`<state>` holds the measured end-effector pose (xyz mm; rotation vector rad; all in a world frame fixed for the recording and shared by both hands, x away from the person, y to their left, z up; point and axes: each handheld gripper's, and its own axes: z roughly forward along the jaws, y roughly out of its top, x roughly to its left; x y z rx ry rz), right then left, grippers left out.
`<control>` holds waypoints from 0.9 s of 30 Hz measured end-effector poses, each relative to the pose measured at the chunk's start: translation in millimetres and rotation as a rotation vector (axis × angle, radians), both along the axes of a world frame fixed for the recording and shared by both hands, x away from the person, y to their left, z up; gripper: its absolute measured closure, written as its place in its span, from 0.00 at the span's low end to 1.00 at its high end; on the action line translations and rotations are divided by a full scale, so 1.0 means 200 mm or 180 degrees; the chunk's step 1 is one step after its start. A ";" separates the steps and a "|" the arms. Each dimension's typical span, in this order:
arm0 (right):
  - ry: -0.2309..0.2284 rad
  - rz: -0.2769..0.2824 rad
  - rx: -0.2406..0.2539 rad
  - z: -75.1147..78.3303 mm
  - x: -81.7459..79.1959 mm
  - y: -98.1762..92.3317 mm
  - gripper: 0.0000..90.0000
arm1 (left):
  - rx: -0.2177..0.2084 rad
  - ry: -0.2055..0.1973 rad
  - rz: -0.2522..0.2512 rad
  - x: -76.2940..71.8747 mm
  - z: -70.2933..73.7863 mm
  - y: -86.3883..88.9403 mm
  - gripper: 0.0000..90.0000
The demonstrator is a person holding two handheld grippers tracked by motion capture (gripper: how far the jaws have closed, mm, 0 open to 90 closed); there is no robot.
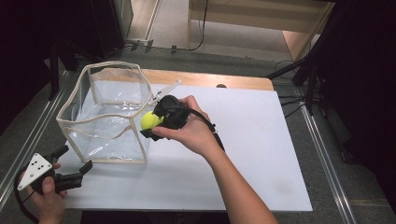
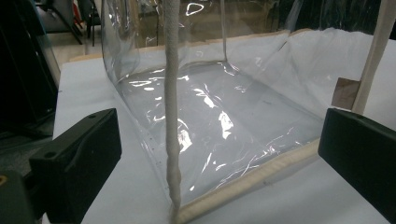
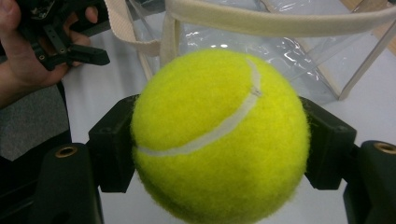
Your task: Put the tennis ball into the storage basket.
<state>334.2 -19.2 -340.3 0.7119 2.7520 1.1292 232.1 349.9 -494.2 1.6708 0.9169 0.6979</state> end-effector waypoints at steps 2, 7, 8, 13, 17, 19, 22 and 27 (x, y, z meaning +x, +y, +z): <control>-0.0025 0.0007 0.0002 0.01 0.01 0.00 0.27 | 0.0006 0.0002 -0.0002 0.00 0.00 0.00 0.00; -0.0035 -0.0013 0.0018 0.03 0.02 -0.01 0.27 | -0.0001 0.0003 0.0000 0.00 0.00 0.00 0.00; -0.0025 -0.0015 0.0013 0.03 0.02 -0.01 0.27 | 0.0001 0.0001 -0.0001 0.00 0.00 0.00 0.00; -0.0038 -0.0016 0.0041 0.06 0.03 -0.01 0.27 | 0.0004 0.0001 0.0000 0.00 0.00 0.00 0.00; -0.0048 -0.0030 0.0063 0.09 0.04 -0.01 0.27 | 0.0004 0.0000 -0.0003 0.00 0.00 0.00 0.00; -0.0046 -0.0026 0.0062 0.09 0.05 -0.01 0.27 | 0.0004 0.0000 -0.0003 0.00 0.00 0.00 0.00; -0.0044 -0.0031 0.0059 0.11 0.05 -0.01 0.27 | 0.0006 0.0000 -0.0003 0.00 0.00 0.00 0.00; -0.0023 -0.0044 0.0084 0.14 0.07 -0.01 0.27 | 0.0006 -0.0001 -0.0001 0.00 0.00 0.00 0.00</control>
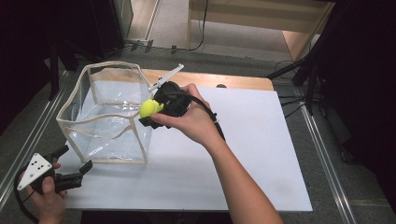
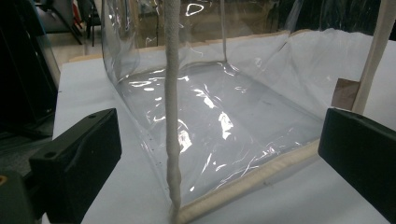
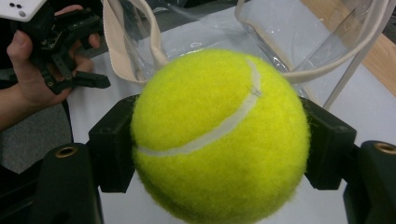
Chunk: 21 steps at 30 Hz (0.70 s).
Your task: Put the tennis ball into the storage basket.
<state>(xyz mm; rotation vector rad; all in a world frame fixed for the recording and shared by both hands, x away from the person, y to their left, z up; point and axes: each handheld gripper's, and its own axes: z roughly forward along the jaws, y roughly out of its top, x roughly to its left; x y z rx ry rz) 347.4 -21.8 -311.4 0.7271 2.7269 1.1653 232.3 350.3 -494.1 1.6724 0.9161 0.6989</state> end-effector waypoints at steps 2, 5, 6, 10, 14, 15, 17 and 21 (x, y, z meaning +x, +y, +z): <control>-0.0029 0.0021 -0.0002 0.01 0.01 0.00 0.27 | 0.0000 0.0000 0.0001 0.00 0.00 0.00 0.00; -0.0037 0.0018 0.0009 0.03 0.01 0.01 0.27 | -0.0008 -0.0002 0.0001 0.00 0.00 0.00 0.00; -0.0042 0.0026 0.0012 0.03 0.02 0.01 0.27 | -0.0012 0.0000 0.0000 0.00 0.00 0.00 0.00; -0.0048 0.0001 0.0007 0.05 0.03 0.01 0.27 | -0.0009 -0.0003 0.0000 0.00 0.00 0.00 0.00; -0.0076 0.0002 0.0014 0.07 0.04 0.02 0.27 | -0.0010 -0.0004 0.0000 0.00 0.00 0.00 0.00; -0.0069 -0.0003 0.0013 0.08 0.05 0.02 0.27 | -0.0011 -0.0003 -0.0001 0.00 0.00 0.00 0.00; -0.0080 -0.0012 0.0028 0.09 0.05 0.03 0.27 | -0.0006 -0.0003 0.0001 0.00 0.00 0.00 0.00; -0.0080 -0.0016 0.0030 0.10 0.06 0.04 0.27 | -0.0012 -0.0004 -0.0003 0.00 0.00 0.00 0.00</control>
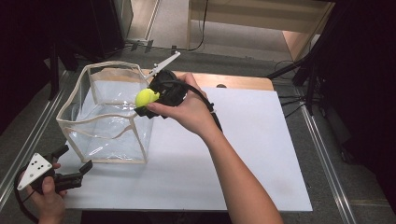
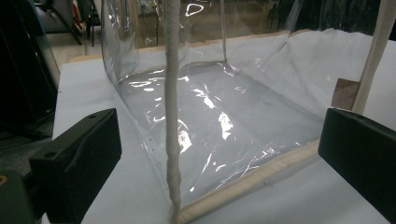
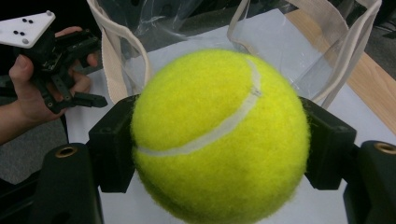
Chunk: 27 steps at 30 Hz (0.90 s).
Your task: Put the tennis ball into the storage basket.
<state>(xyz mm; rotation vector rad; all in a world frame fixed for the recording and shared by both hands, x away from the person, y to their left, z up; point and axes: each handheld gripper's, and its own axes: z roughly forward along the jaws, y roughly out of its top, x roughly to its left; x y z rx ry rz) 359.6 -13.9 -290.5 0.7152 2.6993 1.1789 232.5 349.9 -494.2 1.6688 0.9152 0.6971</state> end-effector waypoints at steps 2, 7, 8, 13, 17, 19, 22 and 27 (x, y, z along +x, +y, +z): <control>-0.0009 0.0005 -0.0007 0.01 0.00 0.01 0.27 | 0.0001 0.0000 -0.0001 0.00 0.00 0.00 0.00; -0.0006 0.0012 -0.0008 0.02 0.02 0.03 0.27 | 0.0004 0.0000 0.0001 0.00 0.00 0.00 0.00; -0.0017 0.0020 -0.0012 0.02 0.02 0.04 0.27 | 0.0004 0.0000 0.0000 0.00 0.00 0.00 0.00; -0.0017 0.0010 -0.0008 0.02 0.04 0.06 0.27 | -0.0001 -0.0001 -0.0001 0.00 0.00 0.00 0.00; -0.0026 0.0034 -0.0015 0.02 0.04 0.08 0.27 | -0.0004 -0.0002 -0.0002 0.00 0.00 0.00 0.00; -0.0034 0.0044 -0.0009 0.02 0.05 0.10 0.27 | -0.0012 -0.0004 0.0002 0.00 0.00 0.00 0.00; -0.0033 0.0028 -0.0016 0.02 0.06 0.11 0.27 | -0.0014 -0.0004 -0.0001 0.00 0.00 0.00 0.00; -0.0046 0.0043 -0.0015 0.01 0.07 0.13 0.27 | -0.0011 0.0001 0.0001 0.00 0.00 0.00 0.00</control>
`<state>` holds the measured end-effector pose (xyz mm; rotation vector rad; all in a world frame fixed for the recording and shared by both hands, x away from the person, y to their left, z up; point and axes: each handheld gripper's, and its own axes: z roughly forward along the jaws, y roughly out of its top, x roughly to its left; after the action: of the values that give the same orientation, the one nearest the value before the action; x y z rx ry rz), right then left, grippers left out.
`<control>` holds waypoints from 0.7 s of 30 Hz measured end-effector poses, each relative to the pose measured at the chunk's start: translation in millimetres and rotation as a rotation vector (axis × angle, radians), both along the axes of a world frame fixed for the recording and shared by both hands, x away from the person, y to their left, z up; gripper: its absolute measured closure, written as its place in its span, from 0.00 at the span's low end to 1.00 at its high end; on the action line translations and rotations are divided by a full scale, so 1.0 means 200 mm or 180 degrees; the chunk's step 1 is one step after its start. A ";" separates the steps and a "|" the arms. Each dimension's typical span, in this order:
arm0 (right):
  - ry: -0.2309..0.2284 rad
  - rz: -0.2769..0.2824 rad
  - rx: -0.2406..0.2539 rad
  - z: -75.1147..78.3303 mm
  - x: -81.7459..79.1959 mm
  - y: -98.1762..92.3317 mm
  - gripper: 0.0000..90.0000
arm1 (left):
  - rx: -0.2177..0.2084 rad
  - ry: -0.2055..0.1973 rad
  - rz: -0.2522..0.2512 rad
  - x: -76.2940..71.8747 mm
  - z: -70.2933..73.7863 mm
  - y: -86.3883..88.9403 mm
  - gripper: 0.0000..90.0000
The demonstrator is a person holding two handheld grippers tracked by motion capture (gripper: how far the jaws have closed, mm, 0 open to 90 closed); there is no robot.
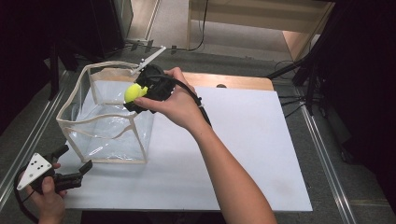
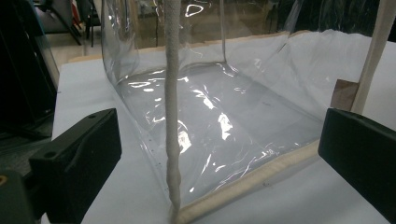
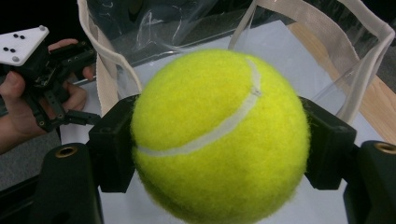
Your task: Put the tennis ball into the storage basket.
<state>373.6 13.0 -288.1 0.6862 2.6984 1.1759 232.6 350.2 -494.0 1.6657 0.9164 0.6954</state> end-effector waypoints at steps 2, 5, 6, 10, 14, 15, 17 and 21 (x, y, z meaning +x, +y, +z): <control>0.0002 -0.0004 -0.0005 0.00 0.00 0.01 0.27 | -0.0001 0.0002 -0.0003 0.00 0.00 0.00 0.00; 0.0001 -0.0005 -0.0004 -0.01 0.01 0.03 0.27 | -0.0007 -0.0006 -0.0011 0.00 0.00 0.00 0.00; -0.0021 -0.0011 0.0004 -0.01 0.01 0.03 0.27 | -0.0007 -0.0006 -0.0010 0.00 0.00 0.00 0.00; -0.0057 0.0003 0.0008 -0.02 0.03 0.05 0.27 | -0.0005 -0.0006 -0.0012 0.00 0.00 0.00 0.00; -0.0077 -0.0026 0.0013 -0.03 0.04 0.07 0.27 | -0.0004 -0.0006 -0.0012 0.00 0.00 0.00 0.00; -0.0074 -0.0016 0.0023 -0.04 0.04 0.07 0.27 | -0.0007 -0.0006 -0.0012 0.00 0.00 0.00 0.00; -0.0057 -0.0024 0.0030 -0.04 0.05 0.07 0.27 | -0.0007 -0.0007 -0.0011 0.00 0.00 0.00 0.00; -0.0067 -0.0020 0.0017 -0.06 0.06 0.09 0.27 | -0.0011 -0.0013 -0.0011 0.00 0.00 0.00 0.00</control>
<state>385.2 30.5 -300.1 0.6785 2.6749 1.1827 233.1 350.4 -494.1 1.6619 0.9110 0.6942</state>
